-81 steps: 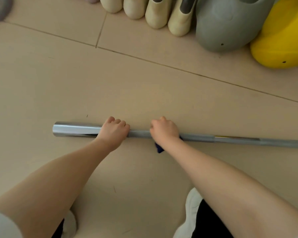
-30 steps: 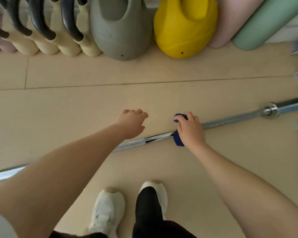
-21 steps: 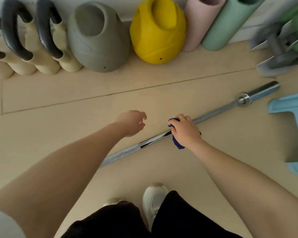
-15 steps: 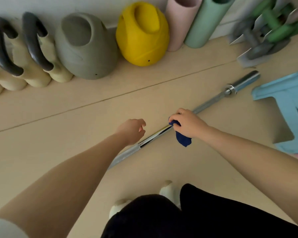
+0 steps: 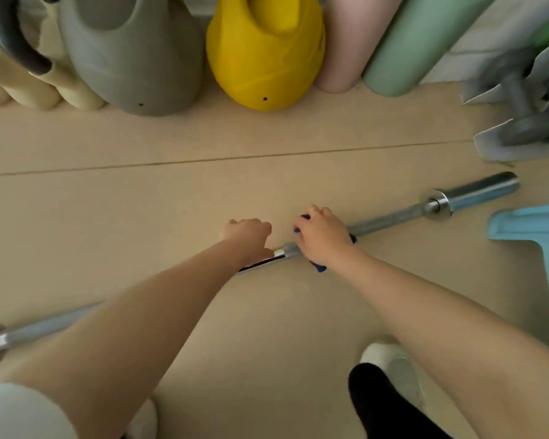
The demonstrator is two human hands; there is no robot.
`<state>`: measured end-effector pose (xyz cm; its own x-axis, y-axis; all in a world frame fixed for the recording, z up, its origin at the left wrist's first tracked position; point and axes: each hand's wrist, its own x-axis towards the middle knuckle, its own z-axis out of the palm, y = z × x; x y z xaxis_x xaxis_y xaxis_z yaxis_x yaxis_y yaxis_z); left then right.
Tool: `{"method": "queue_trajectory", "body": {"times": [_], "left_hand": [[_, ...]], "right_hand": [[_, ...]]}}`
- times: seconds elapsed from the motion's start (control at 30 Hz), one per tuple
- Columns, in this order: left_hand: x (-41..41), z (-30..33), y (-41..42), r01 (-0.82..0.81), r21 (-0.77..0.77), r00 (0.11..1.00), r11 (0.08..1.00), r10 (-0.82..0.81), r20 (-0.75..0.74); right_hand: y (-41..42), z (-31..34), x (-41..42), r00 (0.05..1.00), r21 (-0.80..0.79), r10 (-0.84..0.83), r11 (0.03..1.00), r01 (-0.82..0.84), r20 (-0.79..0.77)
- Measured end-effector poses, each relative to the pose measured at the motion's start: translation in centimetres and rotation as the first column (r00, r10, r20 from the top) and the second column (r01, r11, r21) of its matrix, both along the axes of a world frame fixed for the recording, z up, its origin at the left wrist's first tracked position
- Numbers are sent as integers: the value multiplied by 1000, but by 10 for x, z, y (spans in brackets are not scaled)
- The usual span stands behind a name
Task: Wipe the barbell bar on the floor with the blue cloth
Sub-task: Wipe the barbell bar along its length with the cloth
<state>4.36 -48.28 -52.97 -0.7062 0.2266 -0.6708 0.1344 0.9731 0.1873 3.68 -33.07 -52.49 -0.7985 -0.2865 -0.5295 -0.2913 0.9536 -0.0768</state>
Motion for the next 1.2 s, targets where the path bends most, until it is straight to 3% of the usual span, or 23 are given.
{"method": "queue_trajectory", "body": {"times": [0.07,0.17,0.23,0.37,0.6,0.67,0.73,0.83,1.03,1.2], "left_hand": [[8,-15,24,-98,-71,995,993,97,-23],[20,-19,43,-217,-101,974,971,208,-94],[25,-19,44,-200,-121,975,972,186,-118],[33,-20,49,-298,-95,948,950,283,-146],[47,-23,50,-379,-53,907,924,360,-217],[50,-24,52,-394,-40,897,918,375,-234],[53,-25,53,-414,-10,883,910,399,-247],[54,-24,53,-434,38,861,900,427,-275],[55,-25,51,-485,73,820,872,482,-310],[52,-28,50,-488,71,830,870,487,-270]], "right_hand": [[-8,-11,15,985,-73,167,984,-163,45],[4,-16,17,967,-154,255,956,-251,12],[29,-21,5,972,-121,231,965,-233,-31],[61,-24,-11,998,5,19,1000,-19,-67],[10,-21,25,970,-211,242,950,-230,35],[23,-19,15,971,-201,230,950,-238,-63],[37,-23,4,973,-123,180,972,-198,-148],[27,-27,-1,997,-115,66,991,-71,-50],[-1,-14,3,977,-187,194,967,-174,92],[54,-17,-22,996,-13,-88,996,88,-9]]}}
